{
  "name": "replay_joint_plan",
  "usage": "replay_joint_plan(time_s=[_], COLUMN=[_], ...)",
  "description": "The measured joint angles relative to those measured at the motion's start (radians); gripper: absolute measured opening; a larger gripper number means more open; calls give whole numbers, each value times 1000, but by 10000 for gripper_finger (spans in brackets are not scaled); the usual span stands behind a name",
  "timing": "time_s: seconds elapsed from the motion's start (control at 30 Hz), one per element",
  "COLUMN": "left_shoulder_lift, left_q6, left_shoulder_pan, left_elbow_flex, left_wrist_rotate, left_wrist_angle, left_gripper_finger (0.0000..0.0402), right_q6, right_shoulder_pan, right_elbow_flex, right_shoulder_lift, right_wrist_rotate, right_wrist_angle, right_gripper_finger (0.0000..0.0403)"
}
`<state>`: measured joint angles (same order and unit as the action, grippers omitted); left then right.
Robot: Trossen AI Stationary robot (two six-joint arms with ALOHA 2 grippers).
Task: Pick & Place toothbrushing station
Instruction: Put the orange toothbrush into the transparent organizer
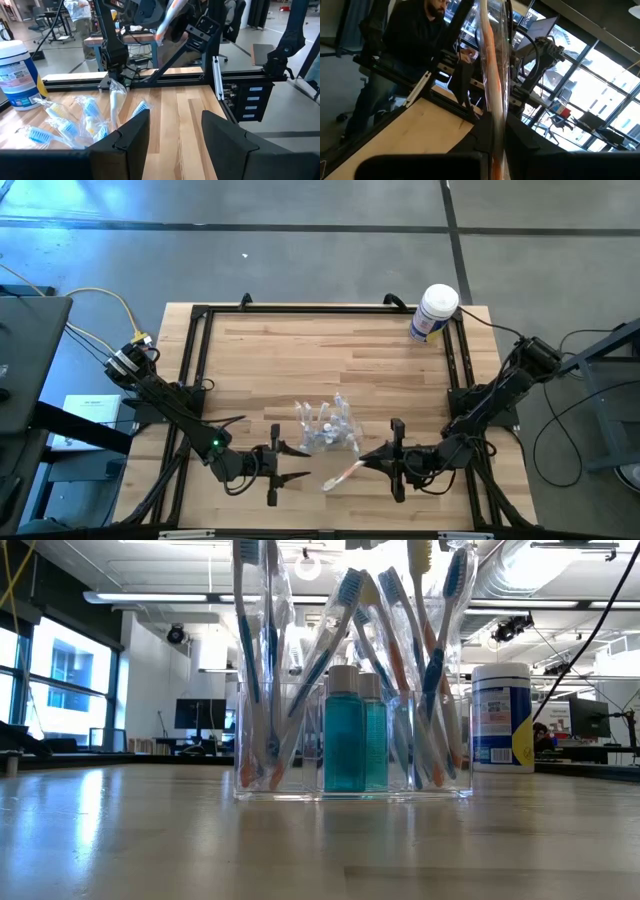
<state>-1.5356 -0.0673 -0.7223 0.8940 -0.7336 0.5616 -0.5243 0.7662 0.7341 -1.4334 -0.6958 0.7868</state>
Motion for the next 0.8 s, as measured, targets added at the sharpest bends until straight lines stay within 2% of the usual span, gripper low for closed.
replay_joint_plan(time_s=[0.57, 0.8], left_shoulder_lift=[-6, -68], left_q6=[-9, -8], left_shoulder_pan=[0, 10], left_elbow_flex=[0, 1], left_wrist_rotate=[0, 3], left_wrist_angle=[-4, 17], left_gripper_finger=[175, 175], right_q6=[-2, 4], right_shoulder_pan=[0, -1], right_elbow_flex=[0, 1], right_shoulder_lift=[0, 0], right_wrist_rotate=[1, 71], right_wrist_angle=[-5, -13], right_gripper_finger=[18, 18])
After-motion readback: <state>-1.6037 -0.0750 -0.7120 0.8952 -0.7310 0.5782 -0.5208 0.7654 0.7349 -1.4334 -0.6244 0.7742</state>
